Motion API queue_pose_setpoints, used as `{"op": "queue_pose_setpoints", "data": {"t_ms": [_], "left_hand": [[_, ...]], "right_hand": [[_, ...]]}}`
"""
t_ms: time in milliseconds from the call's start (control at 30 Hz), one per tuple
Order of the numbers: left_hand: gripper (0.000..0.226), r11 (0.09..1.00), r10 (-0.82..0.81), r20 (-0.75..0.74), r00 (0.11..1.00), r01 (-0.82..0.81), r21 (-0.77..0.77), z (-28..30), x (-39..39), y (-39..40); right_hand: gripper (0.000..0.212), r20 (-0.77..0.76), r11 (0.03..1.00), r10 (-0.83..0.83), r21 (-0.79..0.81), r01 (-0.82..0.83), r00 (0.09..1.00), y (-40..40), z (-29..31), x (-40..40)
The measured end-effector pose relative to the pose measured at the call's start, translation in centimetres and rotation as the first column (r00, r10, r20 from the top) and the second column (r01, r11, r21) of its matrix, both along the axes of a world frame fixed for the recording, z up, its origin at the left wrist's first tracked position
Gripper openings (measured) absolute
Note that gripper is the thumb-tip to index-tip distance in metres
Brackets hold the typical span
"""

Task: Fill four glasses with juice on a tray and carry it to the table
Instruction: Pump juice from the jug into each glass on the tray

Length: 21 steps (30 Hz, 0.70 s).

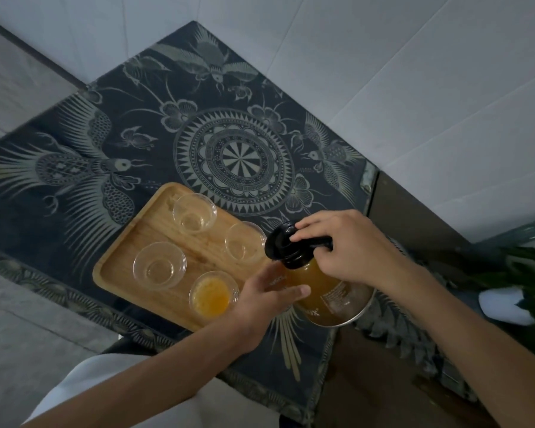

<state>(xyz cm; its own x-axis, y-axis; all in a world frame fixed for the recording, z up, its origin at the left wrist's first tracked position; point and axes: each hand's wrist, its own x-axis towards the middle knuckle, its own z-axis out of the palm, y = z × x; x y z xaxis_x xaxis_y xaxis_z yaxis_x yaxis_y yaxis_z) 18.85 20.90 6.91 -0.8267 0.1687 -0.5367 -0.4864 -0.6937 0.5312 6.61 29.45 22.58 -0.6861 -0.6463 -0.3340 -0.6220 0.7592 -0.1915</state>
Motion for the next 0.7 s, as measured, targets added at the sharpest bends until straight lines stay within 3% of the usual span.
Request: {"op": "queue_pose_setpoints", "data": {"t_ms": [167,700], "left_hand": [[0.071,0.997,-0.006,0.032,0.999,0.004,0.072,0.0,0.1,-0.1],[0.107,0.974,-0.050,0.056,0.997,0.037,0.222,0.9,0.2,-0.7]], "right_hand": [[0.053,0.013,0.999,-0.015,0.048,0.014,1.000,-0.7,0.0,-0.1],[0.055,0.037,0.987,-0.047,0.155,0.041,0.998,-2.6,1.0,0.0]]}}
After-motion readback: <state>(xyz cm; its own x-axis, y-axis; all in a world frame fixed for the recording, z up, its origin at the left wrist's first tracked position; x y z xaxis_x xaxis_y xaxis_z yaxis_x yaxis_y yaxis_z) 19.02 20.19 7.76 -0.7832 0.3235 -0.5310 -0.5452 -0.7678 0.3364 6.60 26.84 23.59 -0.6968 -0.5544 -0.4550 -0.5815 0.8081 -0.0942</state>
